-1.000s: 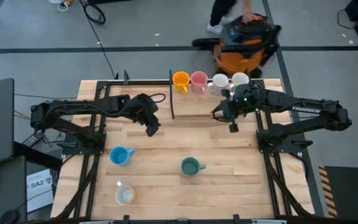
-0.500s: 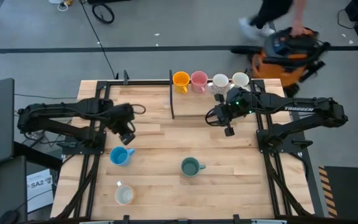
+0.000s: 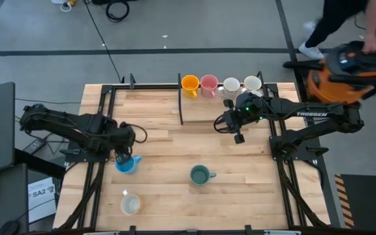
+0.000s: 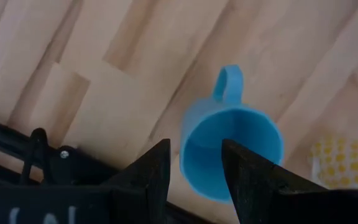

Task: Place coffee mugs
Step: Put the blue mug on the shelf

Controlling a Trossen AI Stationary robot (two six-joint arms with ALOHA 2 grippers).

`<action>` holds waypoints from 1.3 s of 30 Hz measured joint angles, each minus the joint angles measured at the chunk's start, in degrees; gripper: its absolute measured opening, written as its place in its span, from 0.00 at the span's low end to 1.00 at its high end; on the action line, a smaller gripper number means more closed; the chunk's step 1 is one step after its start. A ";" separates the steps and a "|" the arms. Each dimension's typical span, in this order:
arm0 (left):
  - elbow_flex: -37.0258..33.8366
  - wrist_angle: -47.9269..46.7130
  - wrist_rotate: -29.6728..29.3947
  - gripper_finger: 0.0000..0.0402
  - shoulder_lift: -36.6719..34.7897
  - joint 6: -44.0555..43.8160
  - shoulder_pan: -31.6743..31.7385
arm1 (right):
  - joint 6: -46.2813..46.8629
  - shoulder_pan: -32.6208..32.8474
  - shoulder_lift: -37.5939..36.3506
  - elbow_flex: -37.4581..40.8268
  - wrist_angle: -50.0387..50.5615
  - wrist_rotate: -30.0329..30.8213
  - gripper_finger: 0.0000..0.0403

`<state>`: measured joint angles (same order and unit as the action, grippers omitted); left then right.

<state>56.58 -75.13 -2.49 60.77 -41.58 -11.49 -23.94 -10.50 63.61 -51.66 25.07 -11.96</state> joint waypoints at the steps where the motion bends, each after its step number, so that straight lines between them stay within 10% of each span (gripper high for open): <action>1: 0.00 -0.26 -0.16 0.38 0.00 -0.07 -1.00 | 0.00 0.00 0.01 0.00 0.12 -0.02 0.29; 30: -17.30 11.55 2.59 0.37 -0.04 -4.28 -6.82 | 0.00 0.00 0.02 0.00 0.07 -0.13 0.29; 39: -17.77 14.73 1.44 0.19 -0.04 -5.22 -6.69 | 0.00 0.00 0.02 0.00 0.06 -0.13 0.29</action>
<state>38.81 -60.40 -1.05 60.73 -46.80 -18.17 -23.94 -10.50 63.64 -51.66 25.13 -12.10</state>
